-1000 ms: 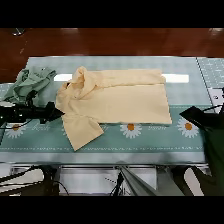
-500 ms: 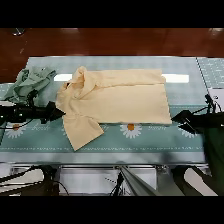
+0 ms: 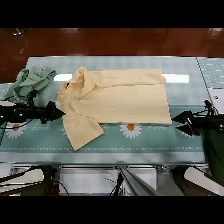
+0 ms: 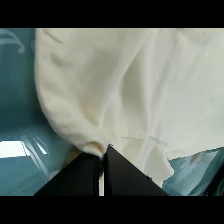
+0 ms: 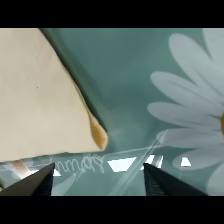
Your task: Fold the shirts.
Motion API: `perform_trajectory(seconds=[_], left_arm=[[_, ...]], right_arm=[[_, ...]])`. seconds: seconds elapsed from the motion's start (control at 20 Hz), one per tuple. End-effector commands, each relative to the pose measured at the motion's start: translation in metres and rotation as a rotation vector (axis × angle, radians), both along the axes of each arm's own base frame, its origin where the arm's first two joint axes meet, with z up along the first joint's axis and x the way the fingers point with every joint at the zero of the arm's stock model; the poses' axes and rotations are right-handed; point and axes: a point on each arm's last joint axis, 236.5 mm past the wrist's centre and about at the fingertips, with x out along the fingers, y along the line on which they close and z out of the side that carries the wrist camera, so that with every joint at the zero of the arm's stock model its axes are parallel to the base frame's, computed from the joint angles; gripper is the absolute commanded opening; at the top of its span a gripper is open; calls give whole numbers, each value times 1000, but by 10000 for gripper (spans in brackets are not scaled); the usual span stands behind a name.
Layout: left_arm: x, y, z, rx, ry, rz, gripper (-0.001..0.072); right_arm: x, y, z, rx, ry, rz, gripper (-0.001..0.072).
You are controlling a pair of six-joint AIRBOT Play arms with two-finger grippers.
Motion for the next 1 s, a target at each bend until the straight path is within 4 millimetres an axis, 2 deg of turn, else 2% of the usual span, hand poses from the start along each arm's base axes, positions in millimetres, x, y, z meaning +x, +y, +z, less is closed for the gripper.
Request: perform_trajectory(seconds=[0.0,0.15,0.3,0.4,0.45,0.5,0.6,0.65,0.75,0.8,0.85,0.9,0.95], left_arm=[[2,1,0,6,-5,5,38],[3,3,-1,20,-25,-8,38],[3,3,-1,20,-25,-8,38],[4,3,-1,20,-25,-7,38],[4,3,-1,21,-25,-7,38],[4,3,-1,20,-25,-7,38],[2,2,-1,14,-22,-12,38],[2,2,-1,16,-25,-16,38],[2,0,1,12,-41,-36,38],[6,-4,9,-19,-56,-23,38],[19,-8,25,-54,-115,-6,38],[44,-12,60,-102,-235,26,37],[71,-11,106,-142,-381,68,37]], right_arm=[[17,5,-1,63,-45,-41,626],[21,15,-8,32,-55,9,626],[37,26,-5,28,-95,7,625],[40,34,-5,17,-103,37,607],[41,38,-6,13,-106,49,538],[42,42,-5,14,-111,57,437],[46,53,-1,30,-141,87,57],[46,59,2,40,-157,111,17],[45,68,8,46,-166,174,16],[49,72,20,56,-186,209,16],[63,72,43,61,-233,225,16],[82,67,74,44,-305,233,15],[107,59,120,-4,-413,240,15]])
